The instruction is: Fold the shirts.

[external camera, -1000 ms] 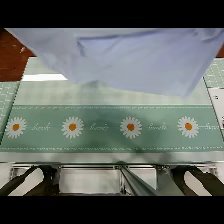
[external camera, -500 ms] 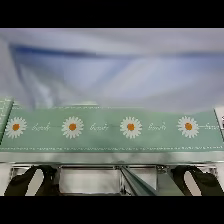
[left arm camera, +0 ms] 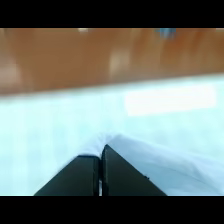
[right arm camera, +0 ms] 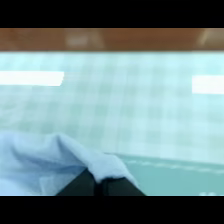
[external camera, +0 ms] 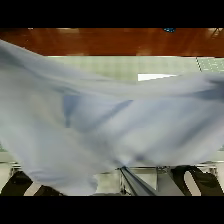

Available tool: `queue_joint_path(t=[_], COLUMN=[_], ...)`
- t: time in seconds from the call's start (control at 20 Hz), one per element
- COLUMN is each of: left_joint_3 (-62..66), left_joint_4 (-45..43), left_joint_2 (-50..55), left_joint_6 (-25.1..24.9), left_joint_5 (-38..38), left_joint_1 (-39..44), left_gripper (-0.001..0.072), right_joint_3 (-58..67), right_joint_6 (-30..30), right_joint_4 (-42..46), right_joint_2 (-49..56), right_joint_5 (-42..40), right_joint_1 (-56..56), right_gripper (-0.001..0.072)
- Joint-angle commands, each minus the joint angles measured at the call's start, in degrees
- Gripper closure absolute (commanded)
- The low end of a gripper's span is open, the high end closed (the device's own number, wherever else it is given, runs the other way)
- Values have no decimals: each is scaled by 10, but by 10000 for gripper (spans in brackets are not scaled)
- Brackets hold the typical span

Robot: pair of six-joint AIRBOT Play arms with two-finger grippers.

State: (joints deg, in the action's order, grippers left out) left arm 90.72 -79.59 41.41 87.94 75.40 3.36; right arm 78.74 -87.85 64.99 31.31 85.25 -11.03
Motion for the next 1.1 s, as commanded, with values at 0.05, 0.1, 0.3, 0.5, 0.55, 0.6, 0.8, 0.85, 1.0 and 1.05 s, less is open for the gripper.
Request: queue_joint_path(t=[0.05, 0.1, 0.3, 0.5, 0.55, 0.6, 0.8, 0.85, 1.0, 1.05], left_joint_3=[-160, -164, -117, -23, -5, 11, 33, 41, 64, 60], left_joint_4=[-20, -17, 45, 122, 144, 168, 179, 168, 94, 93], left_joint_2=[120, 168, 355, 504, 528, 547, 570, 570, 567, 563], left_joint_6=[35, 55, 73, 73, 73, 73, 72, 53, 28, -4], left_joint_5=[-136, -166, -238, -237, -237, -237, -215, -177, -3, 53], left_joint_1=[2, -7, -38, -43, -43, -43, -54, -69, -151, -183], left_gripper=[688, 687, 688, 688, 688, 687, 204, 200, 200, 200], right_joint_3=[-254, -279, -250, -97, -55, -20, 62, 74, 95, 95], right_joint_6=[51, 71, 163, 180, 168, 160, 147, 151, 146, 159], right_joint_4=[-76, -92, -190, -261, -279, -297, -365, -363, -342, -308], right_joint_2=[60, 99, 327, 566, 616, 655, 728, 725, 687, 665], right_joint_5=[-195, -233, -337, -354, -351, -346, -331, -310, -193, -143], right_joint_1=[1, 1, 1, 1, 1, 1, -4, -16, -90, -116], right_gripper=[685, 685, 685, 684, 684, 684, 297, 297, 303, 303])
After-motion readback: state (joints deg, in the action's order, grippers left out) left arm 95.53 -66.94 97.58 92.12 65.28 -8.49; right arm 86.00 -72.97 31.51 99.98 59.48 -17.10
